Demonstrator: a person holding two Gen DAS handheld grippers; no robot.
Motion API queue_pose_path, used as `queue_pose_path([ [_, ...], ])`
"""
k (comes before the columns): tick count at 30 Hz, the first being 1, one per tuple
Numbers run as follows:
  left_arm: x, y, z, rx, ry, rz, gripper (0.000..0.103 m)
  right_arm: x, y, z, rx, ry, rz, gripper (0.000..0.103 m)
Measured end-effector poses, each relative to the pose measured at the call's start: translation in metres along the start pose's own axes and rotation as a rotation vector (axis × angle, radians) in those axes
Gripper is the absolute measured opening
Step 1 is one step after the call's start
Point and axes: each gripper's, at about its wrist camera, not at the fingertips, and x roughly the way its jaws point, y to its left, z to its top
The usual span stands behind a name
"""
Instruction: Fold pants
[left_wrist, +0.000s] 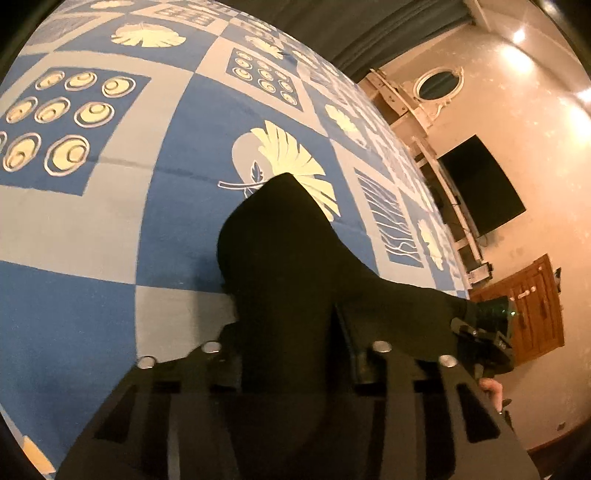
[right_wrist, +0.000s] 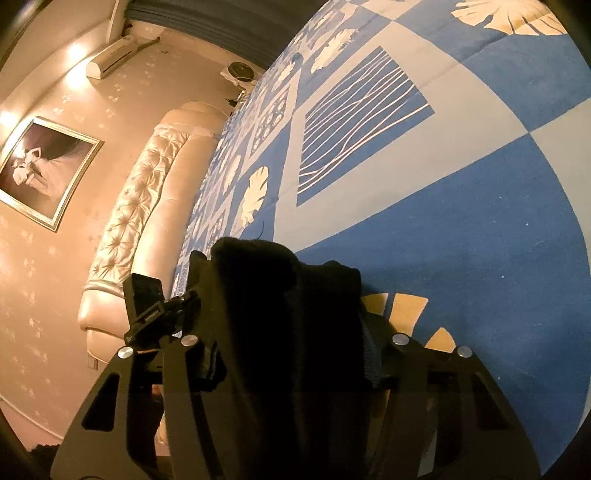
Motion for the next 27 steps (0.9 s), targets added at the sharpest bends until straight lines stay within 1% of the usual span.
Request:
queue_pose_path([
  [2,-0.002,-0.003,0.000,0.016,-0.004,0.024,0.031,0.000,-0.001,0.000,0.007,-0.005,0.003,0.052],
  [6,-0.006,-0.008,0.002,0.032,-0.021,0.059,0.026,0.001,0.004,-0.001,0.006,-0.015,0.020,0.041],
  [8,-0.010,-0.010,0.002,0.047,-0.034,0.075,0.026,0.003,0.009,0.001,-0.003,-0.018,0.018,0.039],
  [12,-0.019,-0.005,0.007,0.035,-0.051,0.080,0.025,0.013,0.017,0.004,-0.006,-0.014,0.023,0.039],
  [22,-0.048,0.029,0.016,0.002,-0.066,0.111,0.025,0.058,0.035,0.008,0.003,0.017,0.070,0.039],
  [27,-0.059,0.050,0.021,-0.032,-0.065,0.098,0.025,0.078,0.045,0.010,0.009,0.037,0.085,0.039],
])
